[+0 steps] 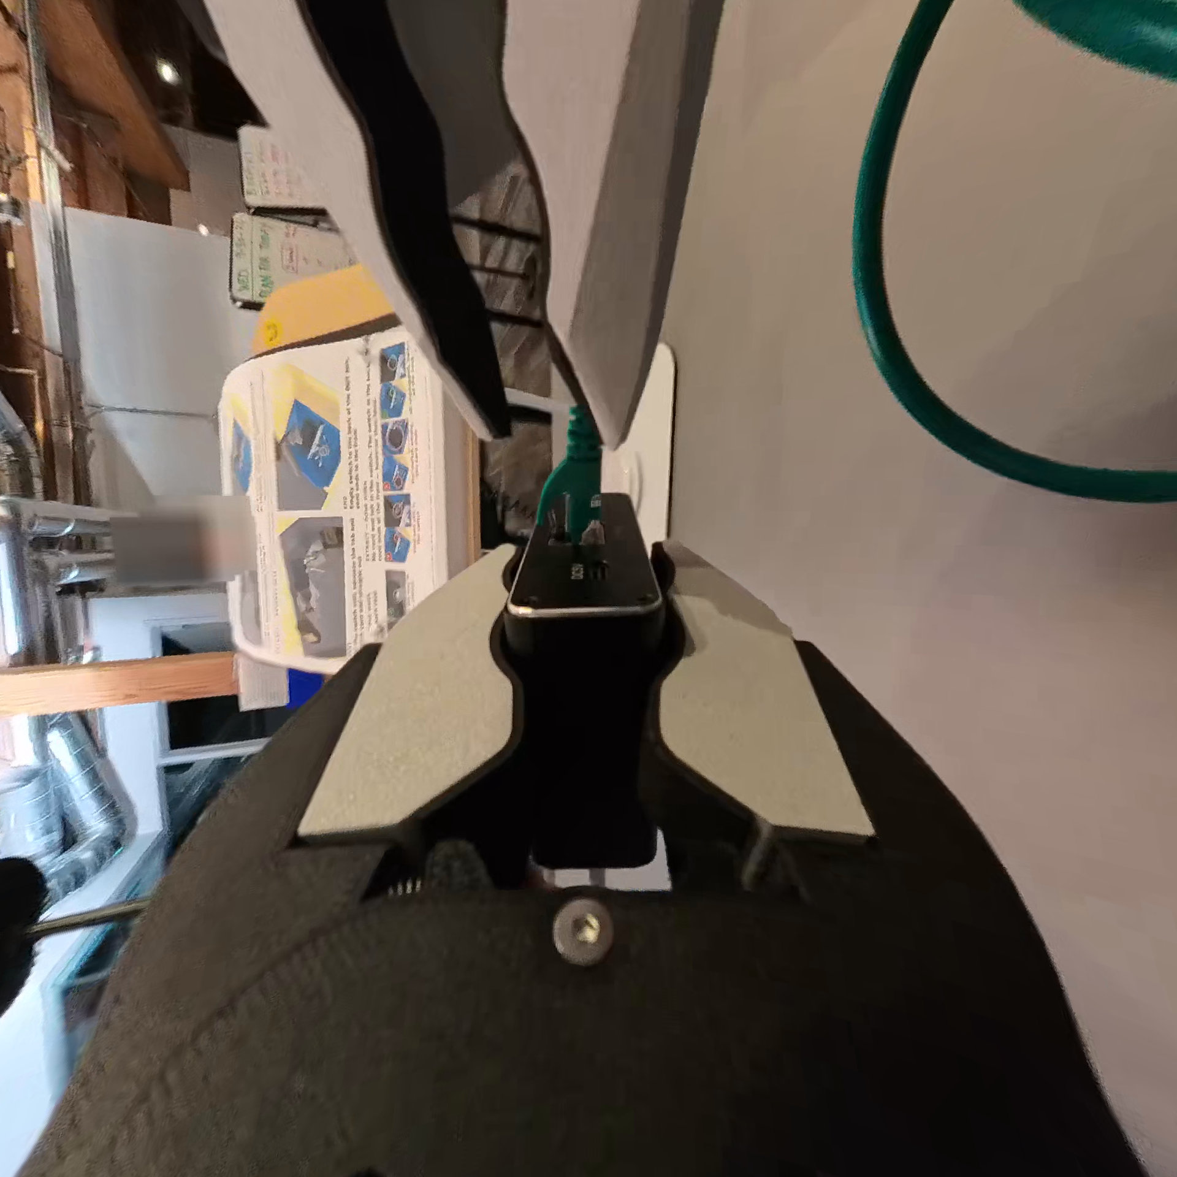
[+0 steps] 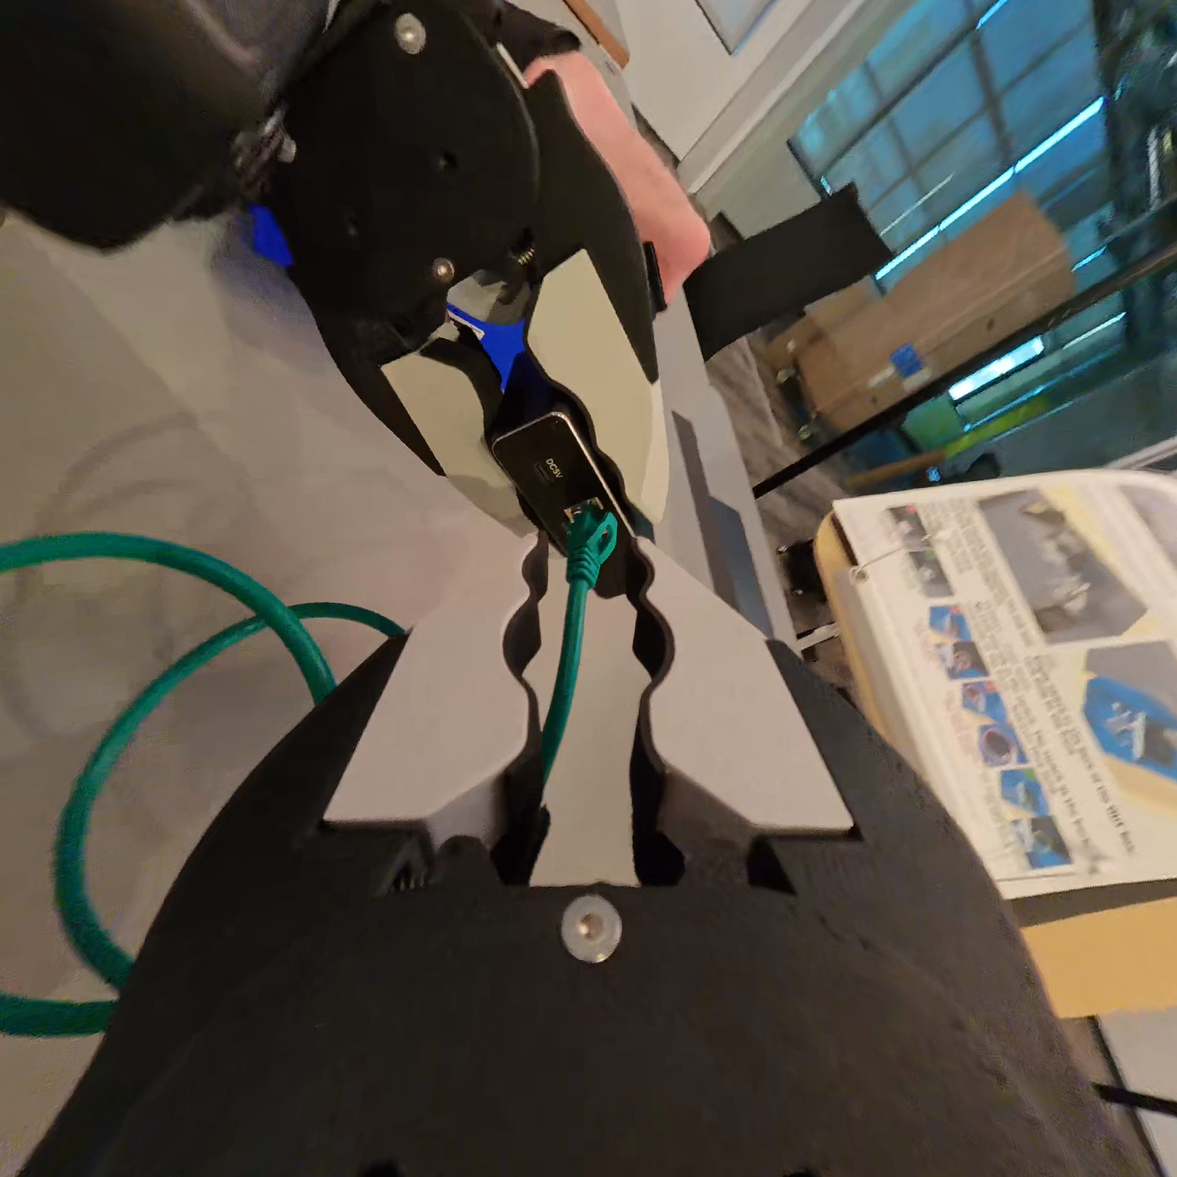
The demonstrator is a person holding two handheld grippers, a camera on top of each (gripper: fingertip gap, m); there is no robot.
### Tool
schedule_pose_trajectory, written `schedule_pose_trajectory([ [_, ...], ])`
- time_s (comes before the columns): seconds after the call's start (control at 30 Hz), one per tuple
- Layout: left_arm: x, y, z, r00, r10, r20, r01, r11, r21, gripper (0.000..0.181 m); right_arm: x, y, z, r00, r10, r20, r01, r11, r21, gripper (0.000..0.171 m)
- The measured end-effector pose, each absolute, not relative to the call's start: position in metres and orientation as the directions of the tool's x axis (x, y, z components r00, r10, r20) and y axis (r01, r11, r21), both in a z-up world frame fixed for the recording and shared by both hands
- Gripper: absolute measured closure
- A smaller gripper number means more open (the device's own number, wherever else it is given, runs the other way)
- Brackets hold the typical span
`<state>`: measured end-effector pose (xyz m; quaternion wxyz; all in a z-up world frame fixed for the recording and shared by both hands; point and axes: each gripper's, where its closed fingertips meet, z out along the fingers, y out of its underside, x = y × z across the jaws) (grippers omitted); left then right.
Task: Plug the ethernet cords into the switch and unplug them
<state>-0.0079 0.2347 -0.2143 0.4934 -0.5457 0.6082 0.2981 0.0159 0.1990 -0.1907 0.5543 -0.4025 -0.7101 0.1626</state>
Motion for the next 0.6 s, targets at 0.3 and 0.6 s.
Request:
schedule_pose_trajectory([
  [0.3,-0.001,0.224,-0.206,0.164,-0.528,-0.833,-0.92,0.224,-0.323,0.145,0.008,0.2,-0.189,-0.107,0.562,0.821,0.458,0.76,-0.461,0.153],
  [0.6,0.008,0.219,-0.2,0.177,-0.574,-0.8,-0.885,0.264,-0.385,0.145,0.007,0.192,-0.178,-0.141,0.54,0.83,0.396,0.799,-0.453,0.157],
])
